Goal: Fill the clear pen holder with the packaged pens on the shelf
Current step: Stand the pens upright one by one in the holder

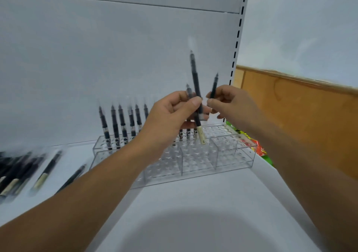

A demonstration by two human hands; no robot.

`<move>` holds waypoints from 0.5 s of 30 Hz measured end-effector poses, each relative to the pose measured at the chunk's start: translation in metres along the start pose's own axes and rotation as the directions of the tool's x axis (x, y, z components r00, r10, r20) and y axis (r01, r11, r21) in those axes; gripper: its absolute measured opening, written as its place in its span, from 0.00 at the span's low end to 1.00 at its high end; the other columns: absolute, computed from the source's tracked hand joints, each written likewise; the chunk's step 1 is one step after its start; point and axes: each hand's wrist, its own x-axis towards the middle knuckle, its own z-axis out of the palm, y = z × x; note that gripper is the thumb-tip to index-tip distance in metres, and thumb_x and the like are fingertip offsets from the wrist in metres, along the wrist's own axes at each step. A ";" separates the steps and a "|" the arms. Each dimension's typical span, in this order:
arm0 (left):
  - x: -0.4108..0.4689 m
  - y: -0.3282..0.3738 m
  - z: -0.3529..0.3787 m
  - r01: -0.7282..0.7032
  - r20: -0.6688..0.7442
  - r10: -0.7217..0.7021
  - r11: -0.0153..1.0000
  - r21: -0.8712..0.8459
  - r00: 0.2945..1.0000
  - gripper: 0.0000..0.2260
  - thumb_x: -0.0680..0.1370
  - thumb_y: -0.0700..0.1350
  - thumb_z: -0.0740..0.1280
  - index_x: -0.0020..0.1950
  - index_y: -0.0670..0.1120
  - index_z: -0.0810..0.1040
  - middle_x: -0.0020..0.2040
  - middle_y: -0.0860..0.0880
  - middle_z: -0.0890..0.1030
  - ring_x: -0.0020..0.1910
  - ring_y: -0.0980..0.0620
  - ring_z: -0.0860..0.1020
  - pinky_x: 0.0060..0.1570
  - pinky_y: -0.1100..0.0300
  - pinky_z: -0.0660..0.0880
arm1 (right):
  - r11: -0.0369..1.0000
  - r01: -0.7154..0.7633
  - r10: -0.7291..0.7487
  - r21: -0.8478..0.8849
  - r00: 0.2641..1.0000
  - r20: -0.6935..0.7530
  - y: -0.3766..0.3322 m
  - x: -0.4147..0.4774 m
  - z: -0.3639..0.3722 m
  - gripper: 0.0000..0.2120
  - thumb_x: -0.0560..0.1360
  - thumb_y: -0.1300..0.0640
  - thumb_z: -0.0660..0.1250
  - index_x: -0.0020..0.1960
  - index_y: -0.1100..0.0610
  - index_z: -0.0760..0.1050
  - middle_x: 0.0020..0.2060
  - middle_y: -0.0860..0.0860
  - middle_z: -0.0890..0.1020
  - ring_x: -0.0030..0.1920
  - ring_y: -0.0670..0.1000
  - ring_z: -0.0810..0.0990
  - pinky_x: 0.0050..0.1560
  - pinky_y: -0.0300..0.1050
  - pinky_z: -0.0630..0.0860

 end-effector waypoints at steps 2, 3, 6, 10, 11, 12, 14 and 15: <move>0.001 -0.002 -0.003 0.006 -0.014 -0.006 0.999 -0.033 1.000 0.06 0.80 0.42 0.64 0.53 0.43 0.77 0.44 0.48 0.86 0.44 0.52 0.84 0.40 0.64 0.78 | 1.000 0.006 -0.006 -0.029 1.000 0.003 0.004 0.000 0.004 0.04 0.76 0.54 0.69 0.50 0.51 0.79 0.38 0.45 0.84 0.38 0.41 0.83 0.41 0.40 0.81; 0.001 -0.002 -0.003 0.007 -0.005 -0.007 0.999 -0.035 1.000 0.06 0.80 0.42 0.63 0.53 0.42 0.77 0.44 0.48 0.86 0.44 0.52 0.85 0.40 0.64 0.79 | 0.999 0.015 -0.015 -0.042 1.000 0.001 0.005 -0.001 0.005 0.04 0.76 0.53 0.69 0.50 0.51 0.79 0.38 0.45 0.83 0.39 0.42 0.83 0.42 0.41 0.81; 0.001 -0.003 -0.002 0.007 0.034 -0.007 1.000 -0.001 0.999 0.06 0.80 0.42 0.63 0.54 0.43 0.78 0.44 0.49 0.86 0.44 0.52 0.85 0.43 0.62 0.80 | 0.998 0.031 -0.032 -0.054 0.999 -0.006 0.004 -0.001 0.004 0.04 0.76 0.53 0.70 0.49 0.52 0.80 0.40 0.47 0.84 0.41 0.46 0.82 0.43 0.42 0.80; 0.001 -0.004 -0.003 0.027 0.041 -0.028 0.999 0.026 0.999 0.06 0.80 0.44 0.63 0.54 0.43 0.78 0.45 0.48 0.86 0.45 0.53 0.84 0.45 0.61 0.81 | 0.983 0.052 -0.039 -0.177 0.997 0.073 0.003 -0.007 0.006 0.08 0.75 0.48 0.70 0.47 0.52 0.80 0.38 0.46 0.82 0.40 0.46 0.80 0.41 0.41 0.77; 0.001 -0.004 -0.003 0.029 0.051 -0.032 0.999 0.043 0.998 0.06 0.80 0.44 0.63 0.53 0.44 0.78 0.46 0.48 0.86 0.46 0.53 0.84 0.45 0.60 0.80 | 0.975 0.048 -0.022 -0.217 0.993 0.119 0.003 -0.009 0.008 0.08 0.74 0.47 0.69 0.46 0.52 0.79 0.38 0.45 0.81 0.39 0.45 0.78 0.39 0.40 0.75; 0.001 -0.004 -0.002 0.032 0.060 -0.035 0.998 0.058 0.998 0.05 0.80 0.45 0.64 0.51 0.45 0.77 0.46 0.49 0.86 0.47 0.52 0.84 0.46 0.60 0.80 | 0.968 0.039 0.001 -0.250 0.987 0.158 0.003 -0.011 0.009 0.07 0.74 0.47 0.70 0.45 0.51 0.79 0.37 0.45 0.81 0.39 0.45 0.77 0.38 0.40 0.74; 0.002 -0.005 -0.003 0.038 0.063 -0.042 0.997 0.060 0.997 0.05 0.80 0.45 0.64 0.50 0.46 0.77 0.46 0.49 0.86 0.47 0.52 0.84 0.44 0.61 0.80 | 0.958 0.016 0.038 -0.287 0.983 0.182 0.003 -0.011 0.009 0.06 0.74 0.47 0.71 0.44 0.49 0.79 0.38 0.45 0.81 0.39 0.45 0.76 0.39 0.41 0.72; 0.003 -0.005 -0.003 0.041 0.058 -0.045 0.998 0.055 0.997 0.05 0.80 0.46 0.64 0.50 0.46 0.78 0.46 0.50 0.86 0.47 0.53 0.84 0.43 0.63 0.80 | 0.956 0.003 0.051 -0.294 0.983 0.175 0.003 -0.011 0.008 0.07 0.74 0.46 0.71 0.45 0.50 0.79 0.39 0.45 0.81 0.39 0.44 0.76 0.39 0.40 0.72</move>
